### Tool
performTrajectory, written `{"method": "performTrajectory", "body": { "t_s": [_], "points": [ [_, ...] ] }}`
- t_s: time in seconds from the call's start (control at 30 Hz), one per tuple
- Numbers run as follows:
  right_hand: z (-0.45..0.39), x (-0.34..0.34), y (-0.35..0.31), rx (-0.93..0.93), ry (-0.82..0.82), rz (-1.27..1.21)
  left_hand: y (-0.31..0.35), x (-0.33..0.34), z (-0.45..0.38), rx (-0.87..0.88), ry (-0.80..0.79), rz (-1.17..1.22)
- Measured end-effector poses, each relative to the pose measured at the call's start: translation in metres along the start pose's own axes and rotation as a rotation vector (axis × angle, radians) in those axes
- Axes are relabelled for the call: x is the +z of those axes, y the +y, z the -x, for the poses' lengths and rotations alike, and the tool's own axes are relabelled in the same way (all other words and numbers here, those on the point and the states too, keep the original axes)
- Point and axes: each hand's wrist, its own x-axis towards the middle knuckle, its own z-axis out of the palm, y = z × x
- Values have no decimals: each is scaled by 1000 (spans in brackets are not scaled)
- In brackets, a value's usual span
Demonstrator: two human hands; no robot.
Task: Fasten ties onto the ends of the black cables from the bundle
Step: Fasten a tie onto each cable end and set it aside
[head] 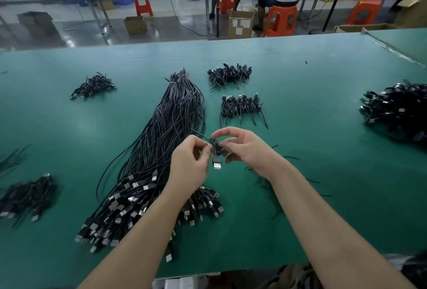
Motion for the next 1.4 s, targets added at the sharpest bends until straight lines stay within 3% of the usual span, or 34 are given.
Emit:
{"method": "performTrajectory", "body": {
  "t_s": [0.13, 0.3, 0.43, 0.57, 0.63, 0.7, 0.77, 0.87, 0.93, 1.0, 1.1, 1.23, 1.3, 1.4],
  "points": [
    [2, 3, 3, -200, 40, 355, -3, 4, -6, -315, -21, 286],
    [0, 7, 3, -114, 115, 224, 1, 4, -2, -330, -98, 357],
    [-3, 4, -3, 65, 114, 59, 5, 3, 3, -31, -110, 191],
    [-4, 1, -5, 245, -31, -152, 7, 2, 10, 459, -14, -185],
    [-4, 2, -3, 261, -85, -217, 7, 3, 10, 542, 9, -283],
    [-6, 2, -1, 203, -13, -68, 6, 2, 10, 399, -2, -167],
    [-5, 0, -1, 62, 80, 226, 2, 1, 4, 116, -10, -13],
    [0, -3, 1, -88, -14, 393, -7, 0, -8, -346, -30, 339],
    [2, 1, -1, -125, -28, 370, -12, -1, -9, -493, -74, 517],
    [-1, 5, -2, -168, 18, 347, -14, 0, -7, -522, -120, 602],
    [-3, 6, -3, -122, 42, 263, -12, 3, -4, -459, -112, 578],
    [-4, 3, 0, -68, 55, 292, -11, 6, 1, -311, -95, 379],
    [-6, 3, 1, -36, 64, 293, -9, 8, 7, -120, -99, 205],
    [-7, 1, 4, 26, 24, 241, -6, 8, 15, 369, 8, -238]
  ]
}}
